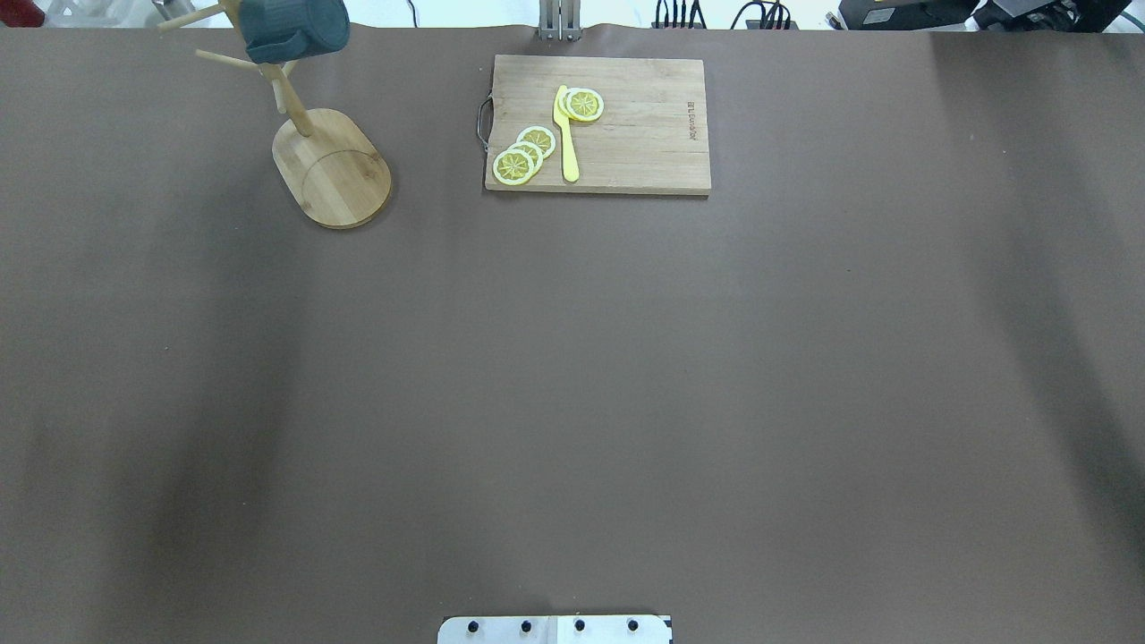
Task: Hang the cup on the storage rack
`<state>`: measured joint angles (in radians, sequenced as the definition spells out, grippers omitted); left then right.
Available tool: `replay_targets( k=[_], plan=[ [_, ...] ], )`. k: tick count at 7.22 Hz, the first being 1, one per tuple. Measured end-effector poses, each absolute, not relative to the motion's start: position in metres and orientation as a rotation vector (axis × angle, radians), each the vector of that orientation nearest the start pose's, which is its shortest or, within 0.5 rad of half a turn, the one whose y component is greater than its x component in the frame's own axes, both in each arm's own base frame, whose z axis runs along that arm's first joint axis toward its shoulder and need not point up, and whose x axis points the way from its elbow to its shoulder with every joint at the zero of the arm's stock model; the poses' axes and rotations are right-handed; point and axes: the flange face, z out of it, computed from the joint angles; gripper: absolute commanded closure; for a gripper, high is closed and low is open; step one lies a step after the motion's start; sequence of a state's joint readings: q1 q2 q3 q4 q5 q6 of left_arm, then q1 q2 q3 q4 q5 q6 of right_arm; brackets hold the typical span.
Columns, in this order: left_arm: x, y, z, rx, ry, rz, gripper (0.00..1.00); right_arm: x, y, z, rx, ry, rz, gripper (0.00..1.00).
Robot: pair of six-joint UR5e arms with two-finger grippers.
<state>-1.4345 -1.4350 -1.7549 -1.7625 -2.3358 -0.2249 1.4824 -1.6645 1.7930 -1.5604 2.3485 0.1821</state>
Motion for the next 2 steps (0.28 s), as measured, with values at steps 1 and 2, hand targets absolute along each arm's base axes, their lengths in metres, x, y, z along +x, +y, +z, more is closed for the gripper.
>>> replay_targets(
  k=[1, 2],
  plan=[
    [-0.0029, -0.4521, 0.6116, 0.086, 0.79, 0.007, 0.02, 0.0276, -0.4574, 0.6037, 0.001, -0.783, 0.058, 0.0],
    [-0.0029, -0.4519, 0.612, 0.084, 0.79, 0.006, 0.02, 0.0304, -0.4555, 0.6111, -0.014, -0.78, 0.071, 0.0]
  ],
)
